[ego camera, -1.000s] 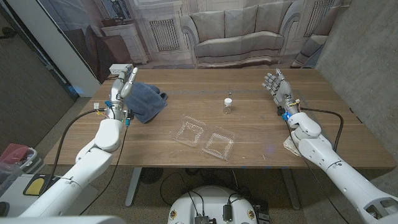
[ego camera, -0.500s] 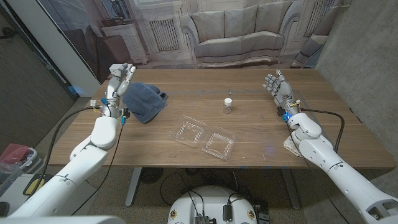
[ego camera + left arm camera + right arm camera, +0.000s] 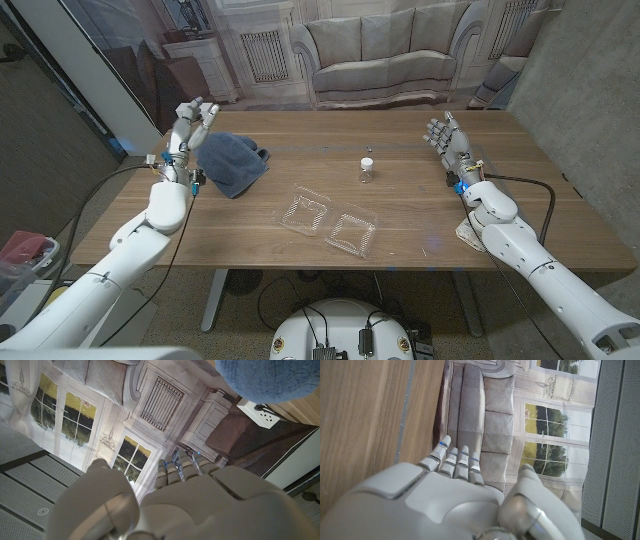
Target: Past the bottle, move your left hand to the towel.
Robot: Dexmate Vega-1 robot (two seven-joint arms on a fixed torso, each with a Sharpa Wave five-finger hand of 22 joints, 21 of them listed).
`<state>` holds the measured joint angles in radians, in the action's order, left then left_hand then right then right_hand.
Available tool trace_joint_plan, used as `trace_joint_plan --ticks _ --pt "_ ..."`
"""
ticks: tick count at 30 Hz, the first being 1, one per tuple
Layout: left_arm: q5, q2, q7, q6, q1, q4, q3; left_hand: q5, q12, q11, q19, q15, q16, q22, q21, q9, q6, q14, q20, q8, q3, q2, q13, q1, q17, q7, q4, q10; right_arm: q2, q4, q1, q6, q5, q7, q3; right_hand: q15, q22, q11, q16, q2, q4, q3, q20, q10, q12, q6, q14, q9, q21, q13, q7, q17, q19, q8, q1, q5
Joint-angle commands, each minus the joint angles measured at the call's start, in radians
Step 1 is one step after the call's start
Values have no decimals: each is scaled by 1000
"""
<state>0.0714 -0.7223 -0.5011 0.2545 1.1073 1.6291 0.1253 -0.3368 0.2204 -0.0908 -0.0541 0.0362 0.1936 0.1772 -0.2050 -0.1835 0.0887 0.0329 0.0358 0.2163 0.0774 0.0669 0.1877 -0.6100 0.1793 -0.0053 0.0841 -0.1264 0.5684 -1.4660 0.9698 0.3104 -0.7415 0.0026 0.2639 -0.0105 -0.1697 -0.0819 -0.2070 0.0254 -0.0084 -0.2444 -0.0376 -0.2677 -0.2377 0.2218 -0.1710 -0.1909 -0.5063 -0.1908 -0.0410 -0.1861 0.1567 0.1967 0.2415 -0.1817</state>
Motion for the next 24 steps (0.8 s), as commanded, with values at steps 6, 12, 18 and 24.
trace_joint_plan --ticks 6,12,18,24 --pt "-110 -13 -105 -48 -27 -25 10 -9 1 2 15 28 4 2 -8 -3 13 19 38 0 8 -8 2 -3 2 -2 4 -17 0 -23 23 2 -26 0 -18 1 -5 3 2 -3 -2 6 -11 -15 -8 8 -8 -3 3 -3 1 -2 9 6 1 -4" --pt "-176 -20 -160 -102 -39 -30 28 -13 3 -4 25 29 6 2 -10 -3 23 29 40 2 10 -9 2 -4 2 -10 3 -26 1 -39 30 5 -15 -17 -18 3 -5 3 0 -3 -3 6 -11 -21 -9 13 -16 -3 4 -3 2 -2 15 8 1 -4" --pt "-228 -37 -195 -193 -40 -7 40 -17 2 -10 27 33 6 2 -9 -3 25 33 40 1 12 -10 2 -6 2 -11 2 -30 0 -43 31 2 -15 -20 -18 6 -5 5 0 -3 -4 7 -13 -24 -10 16 -19 -3 6 -3 2 -2 19 9 1 -4" --pt "-276 -56 -223 -292 -42 25 53 -20 2 -11 28 35 6 2 -9 -3 29 37 40 1 14 -11 2 -8 2 -14 1 -33 11 -52 34 -15 -17 -27 -22 4 -6 5 1 -3 -4 7 -13 -25 -10 17 -20 -3 7 -3 2 -2 21 9 1 -4"
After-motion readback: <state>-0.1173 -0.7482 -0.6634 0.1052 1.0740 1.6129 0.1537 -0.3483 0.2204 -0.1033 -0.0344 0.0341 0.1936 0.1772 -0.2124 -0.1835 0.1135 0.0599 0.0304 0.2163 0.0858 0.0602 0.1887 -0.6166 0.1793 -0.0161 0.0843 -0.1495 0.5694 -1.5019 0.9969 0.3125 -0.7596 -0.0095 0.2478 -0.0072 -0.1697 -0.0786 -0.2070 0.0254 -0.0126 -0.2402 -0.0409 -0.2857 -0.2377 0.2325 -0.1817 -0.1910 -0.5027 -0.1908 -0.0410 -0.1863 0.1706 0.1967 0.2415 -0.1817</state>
